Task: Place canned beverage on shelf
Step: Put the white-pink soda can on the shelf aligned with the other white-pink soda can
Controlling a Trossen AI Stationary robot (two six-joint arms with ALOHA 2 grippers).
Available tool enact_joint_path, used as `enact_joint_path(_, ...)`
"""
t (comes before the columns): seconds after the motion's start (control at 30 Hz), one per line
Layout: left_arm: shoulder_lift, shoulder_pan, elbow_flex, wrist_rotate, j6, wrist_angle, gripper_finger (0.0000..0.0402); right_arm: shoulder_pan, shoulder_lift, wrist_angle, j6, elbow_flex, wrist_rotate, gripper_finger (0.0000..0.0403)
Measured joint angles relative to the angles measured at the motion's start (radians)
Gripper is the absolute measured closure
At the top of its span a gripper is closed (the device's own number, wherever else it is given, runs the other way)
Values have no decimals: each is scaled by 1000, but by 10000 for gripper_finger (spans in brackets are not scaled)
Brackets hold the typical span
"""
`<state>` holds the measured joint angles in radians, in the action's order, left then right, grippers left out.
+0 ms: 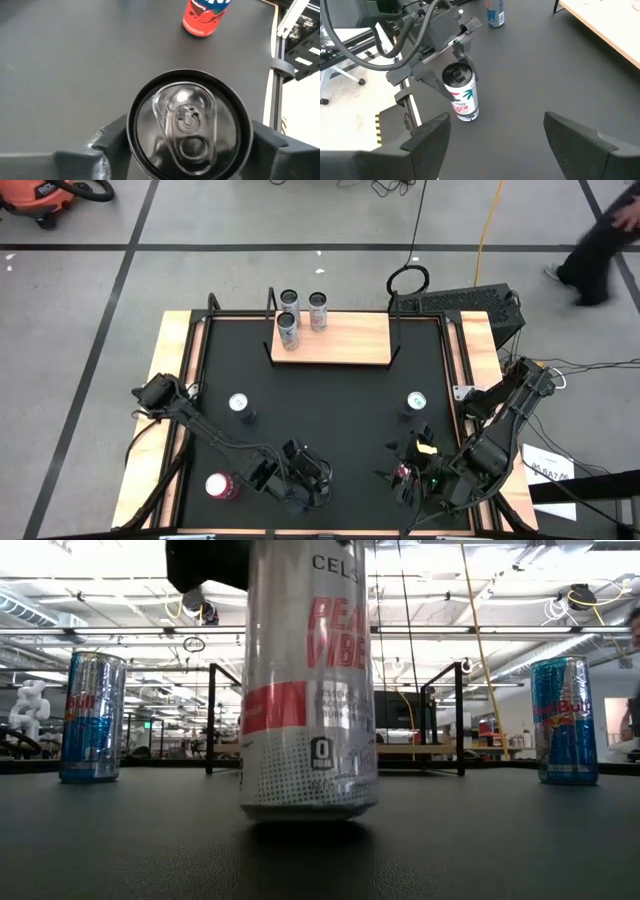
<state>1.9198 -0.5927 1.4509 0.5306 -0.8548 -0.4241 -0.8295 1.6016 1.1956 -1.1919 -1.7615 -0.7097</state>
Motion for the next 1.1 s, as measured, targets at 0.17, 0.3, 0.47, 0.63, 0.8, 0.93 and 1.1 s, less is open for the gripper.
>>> enact_joint_path(0.17,-23,33,4,-6,29,-20,167,0,0,26,0,0,-7,94)
enact_joint_path(0.3,-82,66,8,-7,67,-49,167,3,0,64,0,0,-26,94)
enact_joint_path(0.47,-168,123,9,-6,192,-131,165,25,0,130,-1,0,-27,94)
enact_joint_path(0.63,-262,234,10,-6,354,-242,163,72,0,191,5,0,-29,94)
enact_joint_path(0.8,-321,423,10,-94,563,-252,162,147,-5,247,31,0,-29,94)
enact_joint_path(0.93,-340,584,10,-230,726,-210,161,212,-24,254,75,0,-27,94)
enact_joint_path(1.1,-341,757,10,-449,865,-120,161,307,-75,252,101,30,-25,94)
